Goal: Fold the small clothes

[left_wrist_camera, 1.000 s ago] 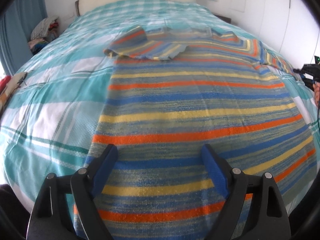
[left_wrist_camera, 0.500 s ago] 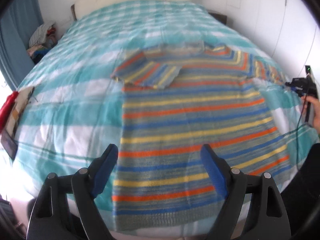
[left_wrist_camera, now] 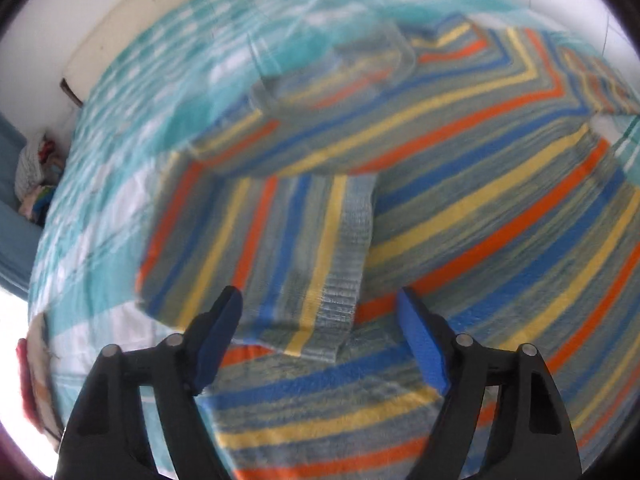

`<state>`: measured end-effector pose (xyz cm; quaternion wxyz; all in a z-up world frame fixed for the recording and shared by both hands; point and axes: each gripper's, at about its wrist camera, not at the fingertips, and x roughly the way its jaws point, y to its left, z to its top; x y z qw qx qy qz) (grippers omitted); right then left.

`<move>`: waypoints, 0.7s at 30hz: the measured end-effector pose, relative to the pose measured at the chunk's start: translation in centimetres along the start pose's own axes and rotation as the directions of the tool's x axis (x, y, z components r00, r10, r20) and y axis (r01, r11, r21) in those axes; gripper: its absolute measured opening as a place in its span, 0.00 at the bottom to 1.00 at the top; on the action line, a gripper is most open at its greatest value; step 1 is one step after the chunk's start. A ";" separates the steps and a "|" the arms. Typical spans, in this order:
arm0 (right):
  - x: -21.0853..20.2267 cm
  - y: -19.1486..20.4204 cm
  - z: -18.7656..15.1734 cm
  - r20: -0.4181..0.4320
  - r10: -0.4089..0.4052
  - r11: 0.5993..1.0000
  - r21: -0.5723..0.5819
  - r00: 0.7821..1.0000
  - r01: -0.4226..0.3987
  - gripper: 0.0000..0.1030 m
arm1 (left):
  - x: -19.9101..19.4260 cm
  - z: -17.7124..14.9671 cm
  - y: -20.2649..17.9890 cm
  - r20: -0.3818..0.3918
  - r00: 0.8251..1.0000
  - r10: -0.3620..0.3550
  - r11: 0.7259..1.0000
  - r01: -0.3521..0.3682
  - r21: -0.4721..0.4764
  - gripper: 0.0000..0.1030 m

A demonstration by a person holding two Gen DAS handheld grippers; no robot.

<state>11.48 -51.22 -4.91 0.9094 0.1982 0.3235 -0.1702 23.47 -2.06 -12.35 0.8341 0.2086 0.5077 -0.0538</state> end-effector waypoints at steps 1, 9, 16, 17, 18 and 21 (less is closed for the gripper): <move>-0.1 0.1 0.0 0.003 -0.002 1.000 -0.009 1.000 0.002 0.63 | 0.6 -0.2 0.3 0.022 1.000 -0.020 1.000 0.021 -0.023 0.79; -1.5 1.5 0.4 0.102 0.001 0.997 -0.072 0.995 0.006 0.63 | -3.9 -1.0 11.2 0.173 0.983 -0.054 0.912 0.119 -0.393 0.04; -2.3 2.5 0.5 0.144 0.016 0.993 -0.117 0.989 0.001 0.63 | -2.7 -10.3 29.4 -0.002 0.988 0.157 0.510 -0.083 -0.856 0.04; -2.1 2.6 0.5 0.138 0.017 0.993 -0.117 0.990 -0.001 0.63 | -1.8 -11.4 30.2 -0.040 0.986 0.163 0.492 -0.116 -0.863 0.03; -2.0 2.7 0.4 0.131 0.019 0.993 -0.119 0.991 -0.003 0.63 | -0.8 -12.4 30.5 -0.065 0.987 0.150 0.484 -0.131 -0.865 0.03; -1.6 3.3 0.1 0.116 0.014 0.990 -0.142 0.993 0.002 0.63 | 1.0 -14.6 29.9 -0.096 0.990 0.107 0.468 -0.135 -0.873 0.03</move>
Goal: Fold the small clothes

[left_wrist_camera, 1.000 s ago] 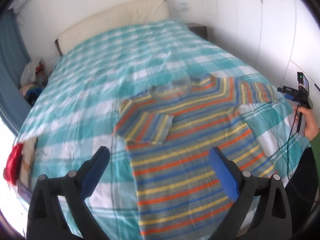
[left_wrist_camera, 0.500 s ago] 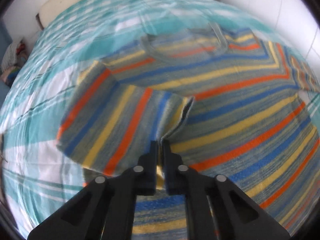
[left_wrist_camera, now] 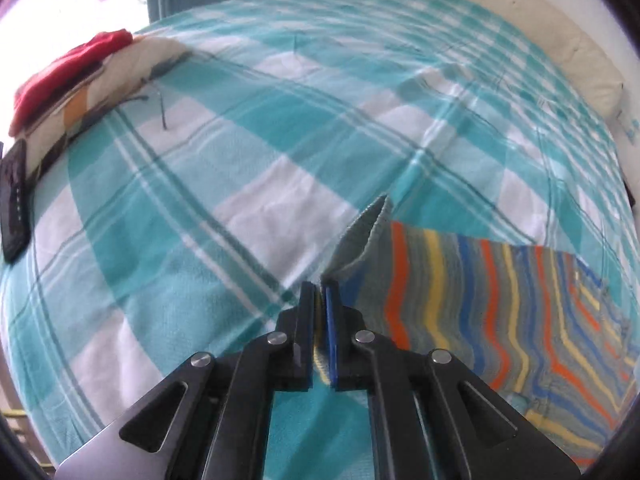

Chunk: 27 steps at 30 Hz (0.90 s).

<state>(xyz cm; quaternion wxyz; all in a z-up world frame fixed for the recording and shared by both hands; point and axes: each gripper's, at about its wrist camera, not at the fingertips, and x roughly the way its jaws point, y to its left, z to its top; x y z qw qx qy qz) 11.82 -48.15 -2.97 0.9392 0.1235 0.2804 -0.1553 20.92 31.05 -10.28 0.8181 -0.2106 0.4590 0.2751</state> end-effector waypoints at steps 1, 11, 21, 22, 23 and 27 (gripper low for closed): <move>0.1 0.2 -0.1 -0.003 -0.001 1.000 -0.008 1.000 0.001 0.63 | 0.2 -0.5 0.1 -0.003 1.000 0.003 1.000 -0.003 0.001 0.03; 0.0 0.8 -0.5 0.010 -0.052 0.996 -0.066 0.999 0.053 0.68 | -1.0 -1.7 1.2 0.023 1.000 -0.019 1.000 0.019 0.007 0.56; -2.0 4.7 -4.2 -0.121 -0.064 0.992 -0.114 0.991 0.050 0.88 | -5.8 -6.4 -3.7 0.071 0.957 -0.282 0.867 0.222 0.446 0.94; -2.0 5.4 -5.1 -0.143 -0.060 0.992 -0.120 0.988 0.042 0.88 | -5.2 -6.3 -4.2 0.076 0.958 -0.278 0.861 0.213 0.461 0.94; -1.9 5.9 -5.8 -0.153 -0.063 0.991 -0.129 0.986 0.043 0.88 | -4.2 -6.0 -4.7 0.076 0.959 -0.273 0.861 0.209 0.464 0.94; -1.4 7.2 -8.0 -0.131 -0.119 0.983 -0.156 0.984 0.098 0.88 | 1.1 -5.9 -4.9 0.007 0.983 -0.186 0.852 0.158 0.500 1.00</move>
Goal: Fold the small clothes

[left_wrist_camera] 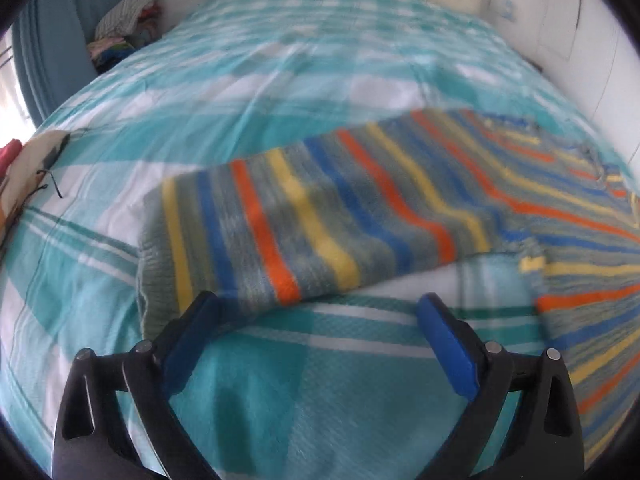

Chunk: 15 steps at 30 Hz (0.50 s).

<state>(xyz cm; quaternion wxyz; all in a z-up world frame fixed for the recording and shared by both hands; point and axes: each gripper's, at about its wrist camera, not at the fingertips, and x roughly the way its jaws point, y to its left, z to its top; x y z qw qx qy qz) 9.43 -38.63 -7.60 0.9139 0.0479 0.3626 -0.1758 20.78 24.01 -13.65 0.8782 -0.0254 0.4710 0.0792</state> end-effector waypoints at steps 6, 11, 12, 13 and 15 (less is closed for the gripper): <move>4.1 -1.0 -1.7 -0.107 0.010 0.999 0.035 0.994 -0.006 1.00 | 0.0 -0.7 -0.3 0.054 0.999 0.006 1.000 -0.007 0.027 1.00; 3.9 -0.8 -1.7 -0.099 -0.009 1.000 0.022 0.995 0.011 1.00 | 0.0 -0.6 -0.3 0.052 0.999 0.008 1.000 -0.010 0.029 1.00; 3.9 -0.8 -1.7 -0.099 -0.008 1.000 0.023 0.995 0.011 1.00 | 0.2 -0.6 -0.4 0.052 0.999 0.009 1.000 -0.011 0.029 1.00; 3.9 -0.7 -1.7 -0.100 -0.007 1.000 0.023 0.995 0.009 1.00 | 0.2 -0.6 -0.4 0.052 0.999 0.007 1.000 -0.008 0.027 1.00; 3.9 -0.7 -1.7 -0.099 -0.006 1.000 0.024 0.995 0.008 1.00 | 0.2 -0.7 -0.4 0.052 0.999 0.005 1.000 -0.006 0.025 1.00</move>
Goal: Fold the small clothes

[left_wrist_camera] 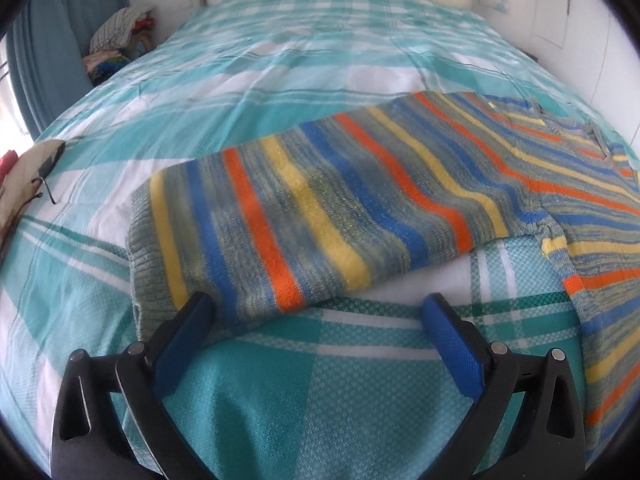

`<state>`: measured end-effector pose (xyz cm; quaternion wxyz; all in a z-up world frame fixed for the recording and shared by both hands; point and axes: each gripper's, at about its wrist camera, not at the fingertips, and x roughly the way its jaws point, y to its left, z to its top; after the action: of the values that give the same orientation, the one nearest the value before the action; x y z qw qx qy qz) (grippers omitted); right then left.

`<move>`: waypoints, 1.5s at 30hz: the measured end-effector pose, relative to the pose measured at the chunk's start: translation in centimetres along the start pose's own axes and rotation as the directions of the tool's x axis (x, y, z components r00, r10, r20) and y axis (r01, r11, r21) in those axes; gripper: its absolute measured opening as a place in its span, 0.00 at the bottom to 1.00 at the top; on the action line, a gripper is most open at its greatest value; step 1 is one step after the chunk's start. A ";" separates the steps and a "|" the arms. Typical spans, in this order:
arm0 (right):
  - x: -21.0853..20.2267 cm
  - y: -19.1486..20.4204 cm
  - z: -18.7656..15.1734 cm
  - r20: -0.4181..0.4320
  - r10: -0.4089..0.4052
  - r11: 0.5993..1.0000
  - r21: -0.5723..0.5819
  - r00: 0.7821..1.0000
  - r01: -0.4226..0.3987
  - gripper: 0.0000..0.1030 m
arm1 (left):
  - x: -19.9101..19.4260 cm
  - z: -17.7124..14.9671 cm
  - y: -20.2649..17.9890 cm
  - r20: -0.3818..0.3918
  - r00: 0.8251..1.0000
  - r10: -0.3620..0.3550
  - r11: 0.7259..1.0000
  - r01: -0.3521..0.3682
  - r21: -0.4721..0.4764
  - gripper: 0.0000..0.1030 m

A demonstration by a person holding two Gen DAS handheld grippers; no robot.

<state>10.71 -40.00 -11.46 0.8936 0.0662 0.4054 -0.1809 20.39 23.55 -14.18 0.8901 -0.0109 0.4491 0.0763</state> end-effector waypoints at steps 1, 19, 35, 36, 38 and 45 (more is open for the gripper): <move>0.0 0.0 0.0 0.000 0.000 1.000 0.000 1.000 0.000 1.00 | 0.0 0.0 0.0 0.000 1.000 0.001 1.000 -0.001 0.001 1.00; 0.2 0.3 0.1 -0.007 -0.024 1.000 -0.014 1.000 0.024 1.00 | 0.0 0.0 0.0 0.000 1.000 0.001 1.000 -0.001 0.000 1.00; 0.2 0.4 0.2 -0.010 -0.023 1.000 -0.011 1.000 0.023 1.00 | 0.0 0.0 0.0 0.000 1.000 0.001 1.000 -0.001 -0.001 1.00; 0.2 0.4 0.2 -0.010 -0.023 1.000 -0.011 1.000 0.022 1.00 | 0.0 0.0 0.0 0.000 1.000 0.001 1.000 -0.001 -0.001 1.00; 0.2 0.4 0.2 -0.010 -0.023 1.000 -0.011 1.000 0.023 1.00 | 0.0 0.0 0.0 0.000 1.000 0.001 1.000 -0.001 -0.001 1.00; 0.2 0.4 0.2 -0.011 -0.023 1.000 -0.011 1.000 0.023 1.00 | 0.0 0.0 0.0 0.000 1.000 0.001 1.000 -0.001 -0.001 1.00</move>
<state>11.15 -39.76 -11.50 0.8896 0.0579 0.4118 -0.1886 20.41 23.55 -14.14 0.8902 -0.0110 0.4489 0.0770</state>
